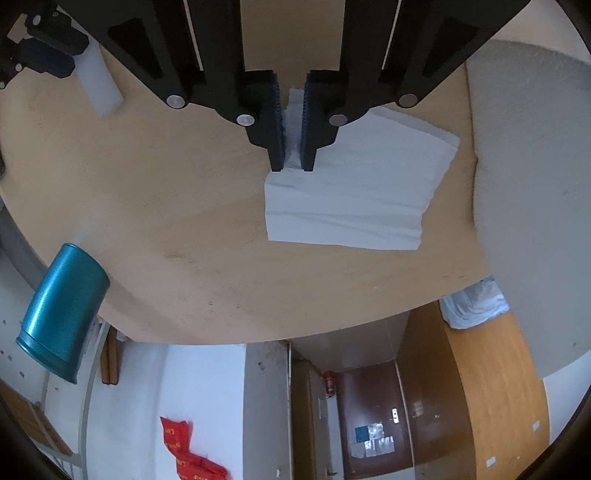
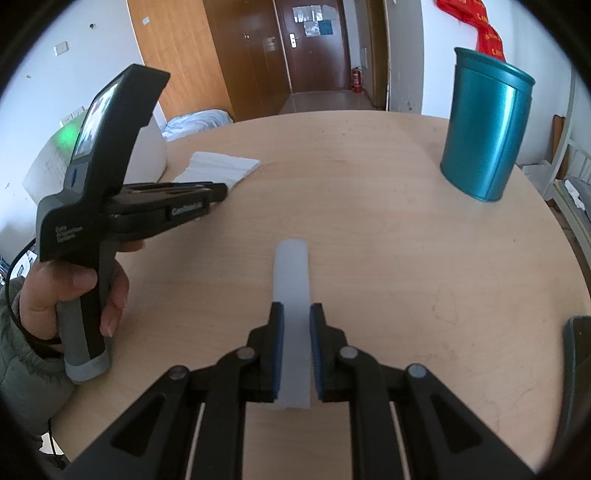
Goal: Organize soft objects
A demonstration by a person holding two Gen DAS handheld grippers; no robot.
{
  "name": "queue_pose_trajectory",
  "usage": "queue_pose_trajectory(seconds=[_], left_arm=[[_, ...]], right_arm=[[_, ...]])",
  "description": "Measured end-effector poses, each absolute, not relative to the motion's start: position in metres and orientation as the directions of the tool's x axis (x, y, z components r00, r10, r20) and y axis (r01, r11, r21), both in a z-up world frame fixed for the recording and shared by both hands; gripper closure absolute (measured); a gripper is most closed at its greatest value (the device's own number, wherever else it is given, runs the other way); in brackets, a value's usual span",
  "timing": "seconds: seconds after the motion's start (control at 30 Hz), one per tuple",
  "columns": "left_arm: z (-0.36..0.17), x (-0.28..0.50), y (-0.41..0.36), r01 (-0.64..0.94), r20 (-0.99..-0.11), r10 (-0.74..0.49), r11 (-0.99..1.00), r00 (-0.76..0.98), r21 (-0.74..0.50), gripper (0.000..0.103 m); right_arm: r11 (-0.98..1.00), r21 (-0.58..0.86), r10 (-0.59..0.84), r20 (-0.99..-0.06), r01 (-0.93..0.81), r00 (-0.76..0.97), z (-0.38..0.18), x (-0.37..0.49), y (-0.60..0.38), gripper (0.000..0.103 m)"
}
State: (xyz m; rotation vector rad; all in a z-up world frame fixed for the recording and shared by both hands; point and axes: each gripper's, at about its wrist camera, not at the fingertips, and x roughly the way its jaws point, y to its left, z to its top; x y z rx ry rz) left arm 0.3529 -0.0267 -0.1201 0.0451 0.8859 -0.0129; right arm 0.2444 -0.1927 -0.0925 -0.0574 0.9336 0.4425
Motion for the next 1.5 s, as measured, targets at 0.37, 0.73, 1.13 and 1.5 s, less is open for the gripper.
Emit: queue_pose_trajectory(seconds=[0.37,0.73,1.13,1.5], left_arm=[[-0.095,0.321,-0.016,0.004,-0.735,0.011,1.0,0.678,0.019,0.101],[-0.078,0.297,-0.006,-0.053,-0.698,0.048,0.998,0.714,0.014,0.101],[-0.028,0.25,-0.028,0.037,-0.608,-0.066,0.997,0.791,-0.061,0.101],[-0.009,0.212,-0.012,0.041,-0.55,-0.071,0.997,0.832,-0.066,0.101]], right_arm=[[0.91,0.138,0.339,-0.789,-0.391,0.512,-0.091,0.244,-0.191,0.086],[0.912,0.136,0.336,-0.787,-0.386,0.517,-0.092,0.243,-0.191,0.086],[0.907,0.158,0.358,-0.779,-0.391,0.515,-0.09,0.243,-0.192,0.086],[0.899,0.175,0.382,-0.762,-0.401,0.523,-0.087,0.24,-0.198,0.087]])
